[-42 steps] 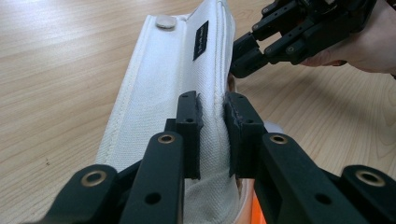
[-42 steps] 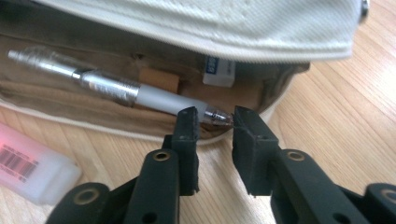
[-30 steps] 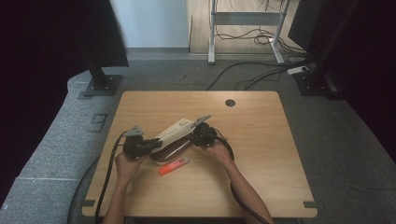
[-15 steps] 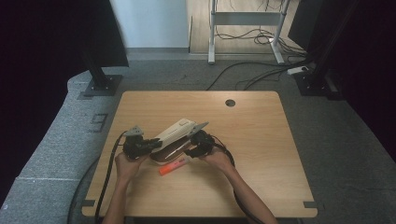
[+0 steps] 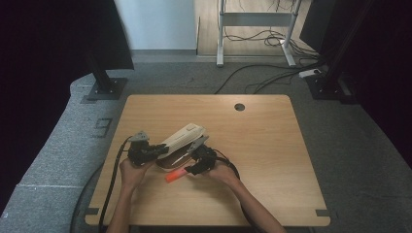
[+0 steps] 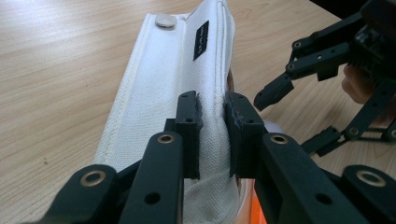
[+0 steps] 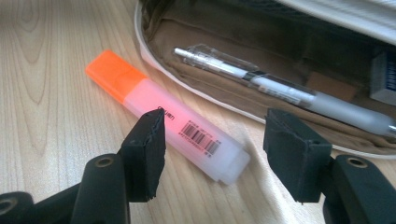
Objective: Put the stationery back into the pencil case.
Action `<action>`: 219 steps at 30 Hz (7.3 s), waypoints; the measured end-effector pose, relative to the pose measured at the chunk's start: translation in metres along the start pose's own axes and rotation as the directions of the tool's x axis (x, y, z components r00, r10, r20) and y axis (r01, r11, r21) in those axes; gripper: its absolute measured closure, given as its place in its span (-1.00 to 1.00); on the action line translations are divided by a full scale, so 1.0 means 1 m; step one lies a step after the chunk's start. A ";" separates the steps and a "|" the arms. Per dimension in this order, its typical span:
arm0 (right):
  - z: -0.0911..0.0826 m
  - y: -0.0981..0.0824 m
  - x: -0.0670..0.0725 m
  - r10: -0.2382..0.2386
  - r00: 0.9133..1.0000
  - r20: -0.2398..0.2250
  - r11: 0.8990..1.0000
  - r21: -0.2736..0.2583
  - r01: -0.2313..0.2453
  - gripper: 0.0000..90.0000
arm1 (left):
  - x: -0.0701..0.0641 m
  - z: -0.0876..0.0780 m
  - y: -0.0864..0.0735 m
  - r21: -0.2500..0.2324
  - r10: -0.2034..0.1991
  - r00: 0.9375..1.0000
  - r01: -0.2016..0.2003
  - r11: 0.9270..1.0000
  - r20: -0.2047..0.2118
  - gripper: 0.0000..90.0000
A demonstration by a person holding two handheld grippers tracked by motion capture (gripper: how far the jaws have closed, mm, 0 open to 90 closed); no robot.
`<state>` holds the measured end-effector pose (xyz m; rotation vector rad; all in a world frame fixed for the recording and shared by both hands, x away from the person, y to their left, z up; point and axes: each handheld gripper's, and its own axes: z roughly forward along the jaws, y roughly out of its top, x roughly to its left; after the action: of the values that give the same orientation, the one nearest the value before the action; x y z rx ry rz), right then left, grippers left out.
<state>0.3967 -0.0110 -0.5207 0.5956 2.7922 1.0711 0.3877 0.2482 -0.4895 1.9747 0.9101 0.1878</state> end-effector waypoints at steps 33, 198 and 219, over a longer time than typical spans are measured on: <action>0.013 -0.001 0.030 -0.163 0.980 -0.116 0.983 0.064 0.172 0.43 | -0.001 0.002 -0.001 0.005 0.005 1.000 -0.005 1.000 -0.002 0.69; 0.005 0.014 -0.047 0.055 0.974 0.220 0.997 0.047 -0.067 0.62 | -0.003 0.003 0.000 -0.009 -0.027 0.998 0.028 1.000 0.055 0.68; -0.021 -0.007 -0.047 0.084 0.974 0.211 0.996 0.003 -0.087 0.32 | -0.011 0.015 -0.006 0.058 0.001 0.995 -0.007 0.998 0.104 0.53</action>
<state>0.4329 -0.0475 -0.5121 0.7883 2.6137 0.9440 0.3831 0.2326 -0.5003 2.0211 0.8530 0.0609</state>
